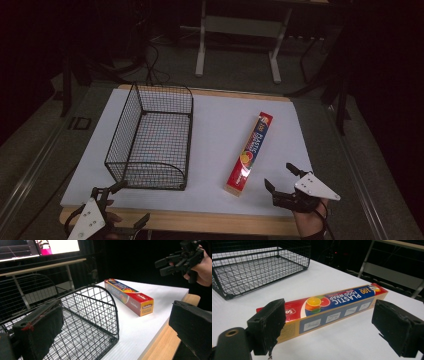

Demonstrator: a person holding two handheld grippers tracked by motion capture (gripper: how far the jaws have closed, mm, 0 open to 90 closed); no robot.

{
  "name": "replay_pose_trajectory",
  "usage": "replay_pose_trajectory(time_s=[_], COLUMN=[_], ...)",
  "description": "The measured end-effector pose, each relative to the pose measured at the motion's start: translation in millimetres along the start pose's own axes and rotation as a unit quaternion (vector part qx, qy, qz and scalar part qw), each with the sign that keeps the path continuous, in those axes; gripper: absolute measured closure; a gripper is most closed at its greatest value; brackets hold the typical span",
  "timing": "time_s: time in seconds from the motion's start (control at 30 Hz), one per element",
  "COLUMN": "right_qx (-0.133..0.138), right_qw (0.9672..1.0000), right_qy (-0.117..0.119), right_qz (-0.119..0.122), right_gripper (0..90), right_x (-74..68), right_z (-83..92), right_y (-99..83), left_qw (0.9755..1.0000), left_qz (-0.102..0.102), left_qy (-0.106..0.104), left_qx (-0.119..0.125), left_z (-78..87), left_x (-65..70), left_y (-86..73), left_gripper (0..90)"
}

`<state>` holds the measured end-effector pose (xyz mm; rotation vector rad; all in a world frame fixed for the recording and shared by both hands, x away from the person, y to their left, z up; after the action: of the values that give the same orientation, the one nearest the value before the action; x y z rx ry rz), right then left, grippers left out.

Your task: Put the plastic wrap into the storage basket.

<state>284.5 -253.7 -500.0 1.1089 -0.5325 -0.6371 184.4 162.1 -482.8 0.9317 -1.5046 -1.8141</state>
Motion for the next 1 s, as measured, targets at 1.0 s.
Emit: replay_pose_trajectory(time_s=[1.0], right_qx=[-0.039], right_qw=[0.9984], right_qy=[0.03], right_qz=[0.027], right_gripper=[9.6], right_x=[-13.1], right_z=[-21.9], right_y=[17.4], left_qw=[0.9993], left_qz=[0.005], left_qy=[-0.032], left_qx=[0.017], left_z=[-0.3], left_x=[11.9], left_y=[5.1], left_gripper=[0.1])
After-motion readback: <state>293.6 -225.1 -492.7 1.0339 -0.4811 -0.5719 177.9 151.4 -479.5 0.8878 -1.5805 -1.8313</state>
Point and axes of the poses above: each handheld gripper's, and its own axes: z roughly backward along the jaws, y roughly out of its top, x roughly to its right, the point moved 7 cm from there along -z, roughly forward along the jaws, and after that the axes turned 10 degrees about y, right-handed, at the moved point
